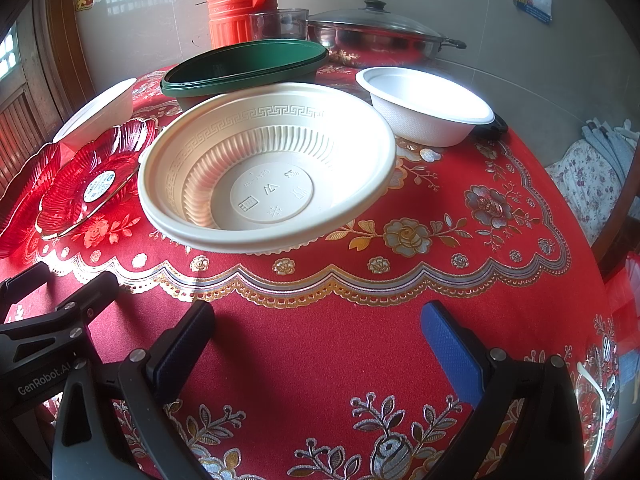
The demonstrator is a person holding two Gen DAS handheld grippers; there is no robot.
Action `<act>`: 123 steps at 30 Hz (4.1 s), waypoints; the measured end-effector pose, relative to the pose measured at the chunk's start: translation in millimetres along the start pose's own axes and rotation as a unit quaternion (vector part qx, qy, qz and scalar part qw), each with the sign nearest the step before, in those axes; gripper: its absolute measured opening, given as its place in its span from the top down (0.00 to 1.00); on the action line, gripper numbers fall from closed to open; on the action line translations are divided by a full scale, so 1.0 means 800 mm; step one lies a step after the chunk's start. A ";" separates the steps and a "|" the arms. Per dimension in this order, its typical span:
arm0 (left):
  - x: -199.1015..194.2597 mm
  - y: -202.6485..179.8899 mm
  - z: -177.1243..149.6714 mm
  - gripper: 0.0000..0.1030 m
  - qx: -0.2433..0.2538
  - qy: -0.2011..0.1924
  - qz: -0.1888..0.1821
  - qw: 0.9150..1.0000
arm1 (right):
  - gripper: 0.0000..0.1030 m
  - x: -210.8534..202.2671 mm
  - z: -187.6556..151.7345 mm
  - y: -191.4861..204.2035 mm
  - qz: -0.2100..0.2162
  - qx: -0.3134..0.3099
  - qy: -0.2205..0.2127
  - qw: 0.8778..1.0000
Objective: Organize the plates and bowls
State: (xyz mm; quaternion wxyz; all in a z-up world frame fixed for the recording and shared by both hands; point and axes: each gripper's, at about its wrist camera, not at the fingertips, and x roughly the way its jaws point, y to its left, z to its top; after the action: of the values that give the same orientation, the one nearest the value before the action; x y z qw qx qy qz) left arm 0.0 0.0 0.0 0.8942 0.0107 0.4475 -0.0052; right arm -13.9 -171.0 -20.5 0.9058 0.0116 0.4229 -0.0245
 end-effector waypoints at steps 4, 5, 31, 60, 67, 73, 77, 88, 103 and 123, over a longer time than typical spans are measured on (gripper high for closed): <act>0.000 0.000 0.000 0.00 0.000 0.000 0.000 1.000 | 0.00 0.000 0.000 0.000 0.000 0.000 0.000 1.000; 0.000 0.000 0.000 0.00 0.000 0.000 0.000 1.000 | 0.00 0.000 0.000 0.000 0.000 0.000 0.000 1.000; -0.128 0.149 0.002 0.01 -0.033 -0.067 0.022 0.997 | 0.01 -0.097 0.055 0.098 0.126 -0.113 -0.050 0.984; -0.038 0.350 0.073 0.01 -0.142 -0.007 0.091 0.986 | 0.25 0.029 0.176 0.341 0.238 -0.227 0.069 0.942; -0.015 0.354 0.077 0.01 -0.155 0.017 0.060 0.986 | 0.42 0.048 0.181 0.346 0.241 -0.220 0.090 0.941; -0.002 0.349 0.086 0.29 -0.144 0.033 0.064 0.987 | 0.57 0.056 0.180 0.355 0.261 -0.220 0.098 0.935; 0.003 0.349 0.089 0.52 -0.128 0.035 0.097 0.986 | 0.61 0.058 0.179 0.360 0.267 -0.225 0.101 0.932; 0.022 0.371 0.089 0.75 -0.140 0.060 0.106 0.983 | 0.62 0.056 0.171 0.371 0.222 -0.255 0.060 0.939; -0.007 0.367 0.066 0.75 -0.148 0.042 0.094 0.984 | 0.59 0.031 0.155 0.361 0.219 -0.247 0.043 0.943; -0.086 0.372 -0.012 0.75 -0.158 0.031 0.082 0.984 | 0.57 -0.045 0.082 0.345 0.255 -0.262 0.038 0.930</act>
State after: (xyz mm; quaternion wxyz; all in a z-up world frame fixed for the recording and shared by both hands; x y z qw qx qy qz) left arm -43.3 297.8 53.2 0.8676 -0.0936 0.4681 0.1388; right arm 27.8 103.2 49.3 0.8357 -0.1174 0.4311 0.3194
